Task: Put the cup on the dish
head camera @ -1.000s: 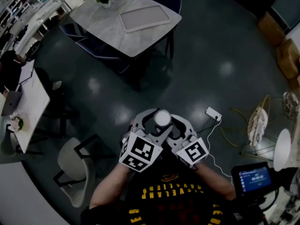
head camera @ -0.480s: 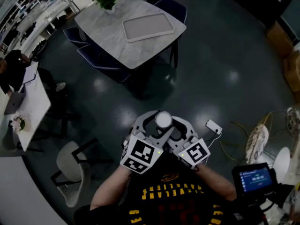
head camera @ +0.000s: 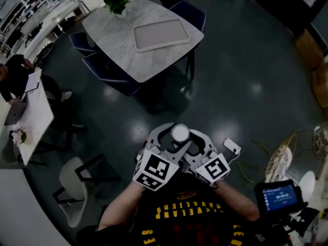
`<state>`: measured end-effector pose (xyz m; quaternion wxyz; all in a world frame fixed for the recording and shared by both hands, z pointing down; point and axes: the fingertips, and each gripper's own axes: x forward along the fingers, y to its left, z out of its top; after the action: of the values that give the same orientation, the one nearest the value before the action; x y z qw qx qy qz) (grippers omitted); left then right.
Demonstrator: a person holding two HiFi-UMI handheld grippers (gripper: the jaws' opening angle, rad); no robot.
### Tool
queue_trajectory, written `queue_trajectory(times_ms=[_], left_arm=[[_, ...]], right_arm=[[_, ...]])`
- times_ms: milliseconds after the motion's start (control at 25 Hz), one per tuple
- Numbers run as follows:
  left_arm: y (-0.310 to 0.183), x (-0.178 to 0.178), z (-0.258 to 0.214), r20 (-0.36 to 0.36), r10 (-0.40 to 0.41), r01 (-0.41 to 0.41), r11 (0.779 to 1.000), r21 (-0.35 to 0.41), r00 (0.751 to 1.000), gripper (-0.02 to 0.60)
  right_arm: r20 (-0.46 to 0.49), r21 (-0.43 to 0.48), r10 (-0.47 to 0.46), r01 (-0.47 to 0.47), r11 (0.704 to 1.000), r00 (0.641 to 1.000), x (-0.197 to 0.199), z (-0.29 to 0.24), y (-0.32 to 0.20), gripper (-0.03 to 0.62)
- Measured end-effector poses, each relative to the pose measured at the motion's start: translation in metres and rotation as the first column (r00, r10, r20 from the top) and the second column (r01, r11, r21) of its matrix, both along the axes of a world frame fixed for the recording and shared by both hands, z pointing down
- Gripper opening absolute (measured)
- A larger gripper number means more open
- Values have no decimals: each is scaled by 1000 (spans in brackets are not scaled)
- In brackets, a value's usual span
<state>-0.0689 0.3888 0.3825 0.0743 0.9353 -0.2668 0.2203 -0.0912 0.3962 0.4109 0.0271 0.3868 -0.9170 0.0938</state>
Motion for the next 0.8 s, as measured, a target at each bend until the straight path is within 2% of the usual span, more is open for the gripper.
queue_trajectory(times_ms=[480, 800], left_arm=[[-66, 18, 14, -43, 23, -24, 999, -34, 999, 267], [-133, 8, 11, -49, 25, -27, 999, -26, 998, 267]], right_arm=[[-27, -41, 37, -38, 998, 999, 19, 16, -65, 224], [-34, -37, 44, -45, 998, 998, 9, 12, -133, 224]])
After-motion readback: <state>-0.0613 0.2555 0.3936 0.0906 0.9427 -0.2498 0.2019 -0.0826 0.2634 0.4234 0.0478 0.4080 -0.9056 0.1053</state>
